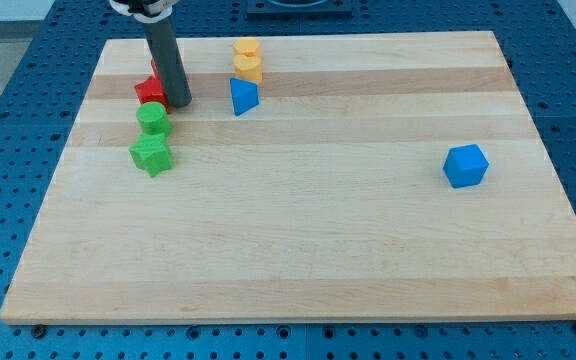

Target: Place the blue blocks at the bottom of the yellow blocks

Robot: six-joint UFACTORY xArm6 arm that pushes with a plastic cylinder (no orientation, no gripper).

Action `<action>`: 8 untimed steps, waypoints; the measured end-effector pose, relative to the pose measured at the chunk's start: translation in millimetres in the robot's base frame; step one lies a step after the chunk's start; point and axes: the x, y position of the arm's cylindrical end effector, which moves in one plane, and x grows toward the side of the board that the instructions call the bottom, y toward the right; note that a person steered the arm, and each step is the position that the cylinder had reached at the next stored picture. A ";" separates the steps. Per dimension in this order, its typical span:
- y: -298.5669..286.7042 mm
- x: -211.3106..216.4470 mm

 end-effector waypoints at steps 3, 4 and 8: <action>49.2 -0.9; 62.3 -0.9; 185.0 65.4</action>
